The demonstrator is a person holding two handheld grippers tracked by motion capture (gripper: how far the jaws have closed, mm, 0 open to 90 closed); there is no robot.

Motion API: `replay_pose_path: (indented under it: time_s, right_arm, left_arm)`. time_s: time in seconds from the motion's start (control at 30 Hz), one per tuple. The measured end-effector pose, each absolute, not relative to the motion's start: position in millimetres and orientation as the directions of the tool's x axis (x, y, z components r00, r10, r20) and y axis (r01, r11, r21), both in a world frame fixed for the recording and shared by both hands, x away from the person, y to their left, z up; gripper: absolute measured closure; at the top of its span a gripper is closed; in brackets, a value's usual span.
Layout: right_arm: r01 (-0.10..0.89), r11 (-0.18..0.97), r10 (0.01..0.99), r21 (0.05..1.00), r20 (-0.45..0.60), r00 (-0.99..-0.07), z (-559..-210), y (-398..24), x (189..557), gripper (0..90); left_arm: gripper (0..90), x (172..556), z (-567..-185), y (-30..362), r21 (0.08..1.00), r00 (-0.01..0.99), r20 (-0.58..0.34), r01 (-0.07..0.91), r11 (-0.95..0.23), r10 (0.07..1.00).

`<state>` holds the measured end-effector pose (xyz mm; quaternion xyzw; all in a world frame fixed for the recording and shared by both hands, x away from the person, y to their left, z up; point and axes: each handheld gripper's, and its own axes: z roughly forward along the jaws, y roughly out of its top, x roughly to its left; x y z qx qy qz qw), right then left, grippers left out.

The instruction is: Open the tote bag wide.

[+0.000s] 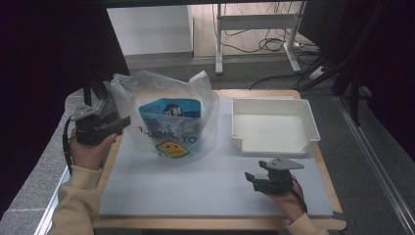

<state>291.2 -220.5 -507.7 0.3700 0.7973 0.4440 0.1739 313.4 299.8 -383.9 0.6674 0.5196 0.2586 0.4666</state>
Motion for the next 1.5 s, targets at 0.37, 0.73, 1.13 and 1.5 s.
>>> replay_pose_path:
  time_s: [0.37,0.73,1.13,1.5]
  right_arm:
    - [0.472,0.302,0.77,0.828,0.08,-0.633,-509.9,-226.8,294.9,29.2]
    - [0.474,0.303,0.779,0.827,0.071,-0.623,-508.0,-222.3,299.1,29.5]
    - [0.4,0.332,0.748,0.854,0.02,-0.663,-491.9,-214.6,299.8,30.3]
    - [0.364,0.31,0.73,0.878,0.026,-0.683,-474.1,-212.5,306.0,30.8]
  left_arm:
    - [89.3,321.5,-390.8,293.5,0.906,0.43,-0.116,0.415,-0.081,0.896]
    - [89.6,317.1,-395.3,302.1,0.915,0.439,-0.13,0.399,-0.064,0.889]
    - [89.7,307.8,-391.3,301.8,0.921,0.468,-0.152,0.386,-0.047,0.871]
    - [89.7,300.2,-388.8,309.1,0.924,0.479,-0.169,0.381,-0.031,0.861]
